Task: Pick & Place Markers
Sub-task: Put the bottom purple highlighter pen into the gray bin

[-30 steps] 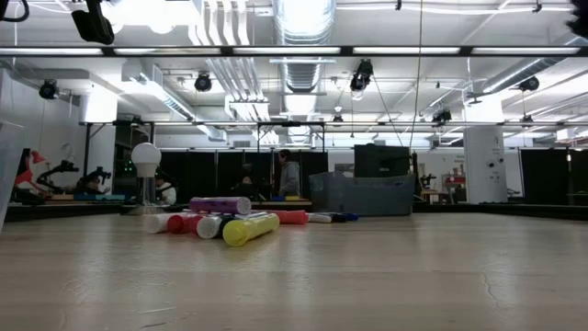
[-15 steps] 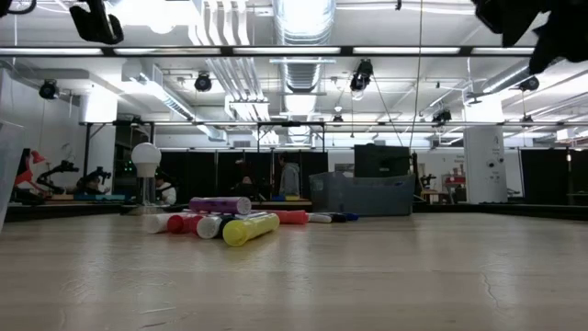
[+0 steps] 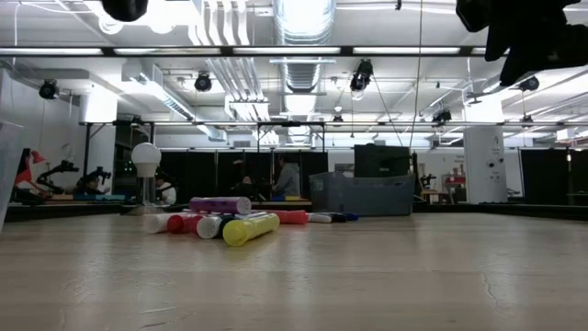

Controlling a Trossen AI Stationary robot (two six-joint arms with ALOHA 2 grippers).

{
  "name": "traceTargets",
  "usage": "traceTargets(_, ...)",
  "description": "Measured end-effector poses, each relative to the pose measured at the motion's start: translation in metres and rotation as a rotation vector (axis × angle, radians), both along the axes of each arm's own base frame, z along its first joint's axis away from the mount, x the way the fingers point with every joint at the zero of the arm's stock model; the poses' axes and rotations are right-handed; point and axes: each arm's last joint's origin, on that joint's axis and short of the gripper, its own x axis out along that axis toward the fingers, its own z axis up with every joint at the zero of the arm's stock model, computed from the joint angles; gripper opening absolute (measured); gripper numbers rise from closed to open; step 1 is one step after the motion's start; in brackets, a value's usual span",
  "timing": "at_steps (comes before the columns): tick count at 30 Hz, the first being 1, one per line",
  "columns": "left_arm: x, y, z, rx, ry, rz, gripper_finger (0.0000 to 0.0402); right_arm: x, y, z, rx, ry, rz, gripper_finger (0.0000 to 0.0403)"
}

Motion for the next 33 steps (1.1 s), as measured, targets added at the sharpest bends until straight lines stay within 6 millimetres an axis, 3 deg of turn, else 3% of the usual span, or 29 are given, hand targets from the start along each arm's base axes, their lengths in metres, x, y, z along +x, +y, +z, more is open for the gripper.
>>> traceTargets(4,0.032,-0.006,0.001,0.162,0.143,-0.117,0.0177,0.000,0.000,0.000,-0.033,-0.002,0.057,0.0152)
traceTargets(8,0.054,-0.007,0.002,0.332,0.297,-0.240,0.0187,-0.001,0.000,0.001,-0.067,-0.007,0.124,0.0148)
traceTargets(11,0.070,-0.003,-0.012,0.400,0.443,-0.313,0.0187,-0.001,0.000,0.002,-0.085,-0.014,0.156,0.0145)
traceTargets(21,0.122,-0.003,-0.061,0.453,0.616,-0.651,0.0187,-0.001,0.000,0.000,-0.113,-0.012,0.194,0.0137)
traceTargets(33,0.156,-0.007,-0.131,0.513,0.844,-0.820,0.0187,-0.001,-0.002,-0.001,-0.154,-0.017,0.177,0.0136)
